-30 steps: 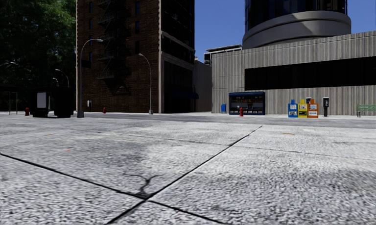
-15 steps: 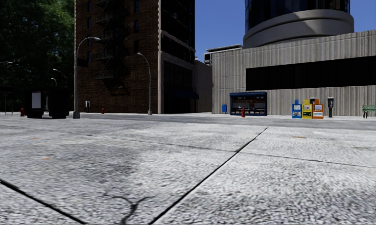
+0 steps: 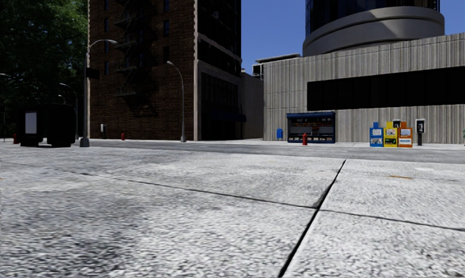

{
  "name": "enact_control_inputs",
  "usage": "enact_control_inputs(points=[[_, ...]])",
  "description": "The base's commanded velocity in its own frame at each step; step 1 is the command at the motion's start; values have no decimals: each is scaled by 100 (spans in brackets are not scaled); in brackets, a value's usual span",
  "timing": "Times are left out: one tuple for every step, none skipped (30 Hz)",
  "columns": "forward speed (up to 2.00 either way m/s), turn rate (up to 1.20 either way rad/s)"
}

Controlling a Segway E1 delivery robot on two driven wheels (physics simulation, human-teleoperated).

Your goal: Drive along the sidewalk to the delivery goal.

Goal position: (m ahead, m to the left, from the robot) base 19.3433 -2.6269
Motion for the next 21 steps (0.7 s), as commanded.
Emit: enact_control_inputs(points=[[200, 0], [200, 0], [200, 0], [200, 0], [200, 0], [200, 0], [200, 0], [200, 0], [200, 0], [200, 0], [200, 0], [200, 0], [200, 0], [200, 0], [200, 0], [200, 0], [200, 0], [200, 0], [200, 0], [200, 0], [200, 0]])
